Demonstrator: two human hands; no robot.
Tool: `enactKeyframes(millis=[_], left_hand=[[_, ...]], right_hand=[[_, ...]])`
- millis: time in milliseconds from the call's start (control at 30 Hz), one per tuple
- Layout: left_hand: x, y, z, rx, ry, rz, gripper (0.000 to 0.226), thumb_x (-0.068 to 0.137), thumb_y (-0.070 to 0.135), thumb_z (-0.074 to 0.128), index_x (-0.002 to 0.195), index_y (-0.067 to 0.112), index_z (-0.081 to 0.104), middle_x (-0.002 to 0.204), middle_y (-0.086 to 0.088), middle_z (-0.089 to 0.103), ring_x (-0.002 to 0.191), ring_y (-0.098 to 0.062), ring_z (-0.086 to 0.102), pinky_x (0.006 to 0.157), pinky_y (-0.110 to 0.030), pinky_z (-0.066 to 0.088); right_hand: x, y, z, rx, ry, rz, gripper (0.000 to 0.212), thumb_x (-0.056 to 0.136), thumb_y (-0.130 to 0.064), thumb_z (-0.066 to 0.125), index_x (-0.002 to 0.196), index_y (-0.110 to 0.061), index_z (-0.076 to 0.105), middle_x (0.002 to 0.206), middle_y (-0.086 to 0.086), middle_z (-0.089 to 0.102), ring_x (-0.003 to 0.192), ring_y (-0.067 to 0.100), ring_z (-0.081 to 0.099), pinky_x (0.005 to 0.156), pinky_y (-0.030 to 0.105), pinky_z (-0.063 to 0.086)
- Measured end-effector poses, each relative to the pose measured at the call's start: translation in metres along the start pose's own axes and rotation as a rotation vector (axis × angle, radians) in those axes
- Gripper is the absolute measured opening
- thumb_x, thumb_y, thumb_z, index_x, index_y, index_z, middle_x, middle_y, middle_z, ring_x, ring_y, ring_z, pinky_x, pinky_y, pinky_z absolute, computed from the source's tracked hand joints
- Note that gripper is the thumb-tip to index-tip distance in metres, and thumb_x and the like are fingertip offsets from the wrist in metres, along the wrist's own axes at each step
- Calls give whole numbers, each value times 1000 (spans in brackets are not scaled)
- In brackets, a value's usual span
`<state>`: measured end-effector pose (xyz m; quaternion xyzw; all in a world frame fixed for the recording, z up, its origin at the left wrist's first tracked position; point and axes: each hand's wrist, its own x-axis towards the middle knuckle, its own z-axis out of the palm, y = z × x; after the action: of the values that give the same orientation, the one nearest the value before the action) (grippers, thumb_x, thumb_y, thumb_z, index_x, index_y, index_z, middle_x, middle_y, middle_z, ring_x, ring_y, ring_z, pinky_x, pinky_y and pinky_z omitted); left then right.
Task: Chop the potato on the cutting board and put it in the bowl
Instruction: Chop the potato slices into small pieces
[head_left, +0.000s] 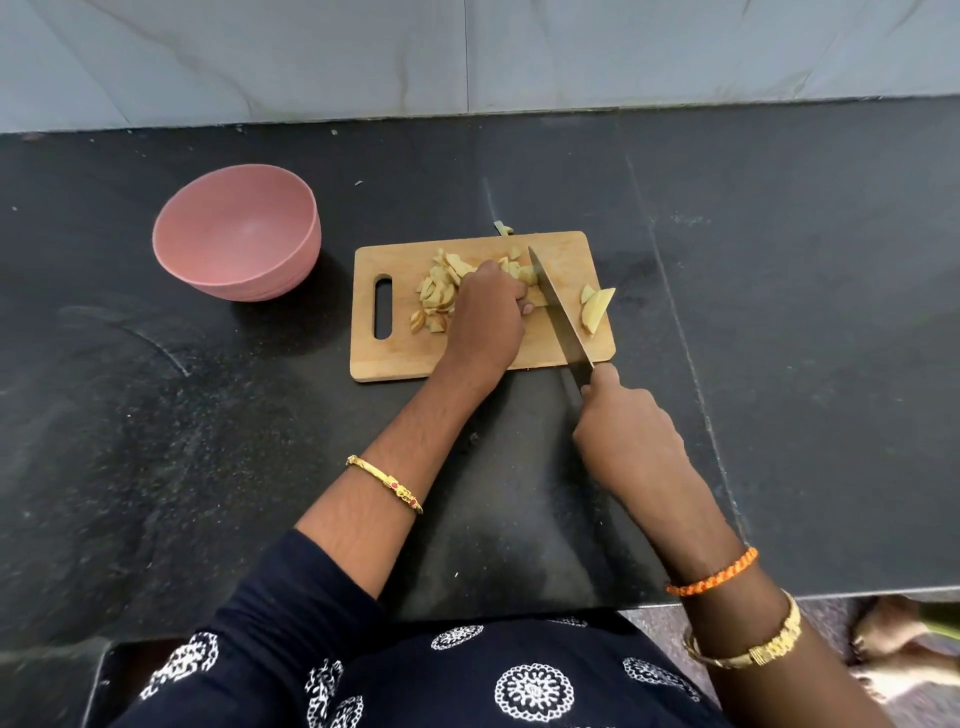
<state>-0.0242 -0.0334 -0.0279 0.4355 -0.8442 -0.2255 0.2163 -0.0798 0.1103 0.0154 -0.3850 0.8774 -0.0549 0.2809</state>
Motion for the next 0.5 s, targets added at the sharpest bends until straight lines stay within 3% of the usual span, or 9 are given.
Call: enactKeyframes(millis=[100, 200, 300, 500], left_hand=[[-1, -2, -1, -29, 2, -3, 17, 87, 5, 57, 84, -5, 71, 89, -15, 61, 82, -25, 58, 77, -39, 49], [-1, -2, -3, -42, -11, 2, 16, 87, 4, 58, 88, -3, 72, 91, -15, 61, 83, -25, 58, 79, -37, 49], [0, -3, -5, -58, -30, -5, 15, 87, 6, 61, 95, 0, 72, 95, -14, 61, 87, -23, 58, 79, -28, 46], [2, -5, -10, -79, -65, 3, 20, 84, 8, 65, 103, 3, 71, 98, -12, 62, 91, -22, 58, 82, -27, 45]], right_hand=[[-12, 11, -6, 131, 6, 9, 16, 101, -28, 32, 92, -16, 35, 84, 11, 47, 80, 33, 49, 72, 38, 41], [-14, 13, -10, 280, 120, 16, 23, 101, -32, 32, 86, -15, 39, 85, 15, 52, 79, 36, 50, 70, 37, 41], [-2, 7, -7, 277, 141, -22, 23, 101, -31, 33, 86, -15, 39, 86, 15, 54, 77, 34, 51, 69, 36, 41], [14, -2, 5, 276, 141, -32, 27, 101, -33, 32, 97, -11, 47, 88, 17, 58, 81, 36, 58, 76, 47, 51]])
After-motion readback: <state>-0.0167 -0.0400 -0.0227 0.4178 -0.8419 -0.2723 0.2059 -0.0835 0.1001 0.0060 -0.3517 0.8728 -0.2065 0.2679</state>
